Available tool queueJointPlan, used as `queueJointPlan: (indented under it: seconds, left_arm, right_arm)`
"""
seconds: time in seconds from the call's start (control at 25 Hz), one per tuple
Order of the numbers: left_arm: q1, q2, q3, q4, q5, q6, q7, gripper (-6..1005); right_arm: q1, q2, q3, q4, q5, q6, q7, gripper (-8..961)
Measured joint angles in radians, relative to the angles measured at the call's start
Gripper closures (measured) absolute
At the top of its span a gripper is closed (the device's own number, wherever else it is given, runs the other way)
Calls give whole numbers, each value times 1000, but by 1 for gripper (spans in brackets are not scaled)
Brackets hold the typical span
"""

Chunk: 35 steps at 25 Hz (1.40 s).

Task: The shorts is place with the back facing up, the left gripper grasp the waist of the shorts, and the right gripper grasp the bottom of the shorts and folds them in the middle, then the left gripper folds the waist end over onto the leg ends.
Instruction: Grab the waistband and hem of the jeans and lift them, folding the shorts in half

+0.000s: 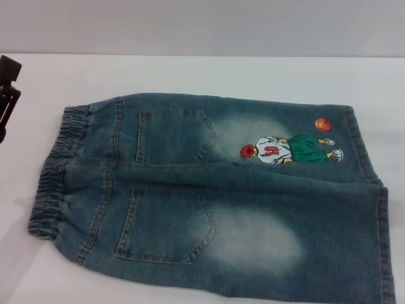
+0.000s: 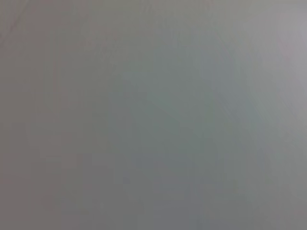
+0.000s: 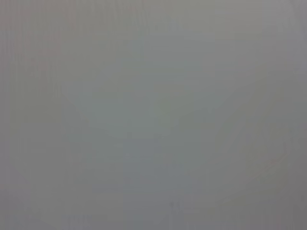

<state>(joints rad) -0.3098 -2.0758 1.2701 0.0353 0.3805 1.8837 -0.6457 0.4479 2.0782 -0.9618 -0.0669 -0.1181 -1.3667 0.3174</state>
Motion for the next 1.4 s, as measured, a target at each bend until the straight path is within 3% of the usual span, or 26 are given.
queueJointPlan:
  seconds: [1.4]
  left_arm:
    - [0, 1, 2, -5, 0, 3, 0, 243]
  right_arm:
    - [-5, 2, 0, 4, 0, 0, 0, 400]
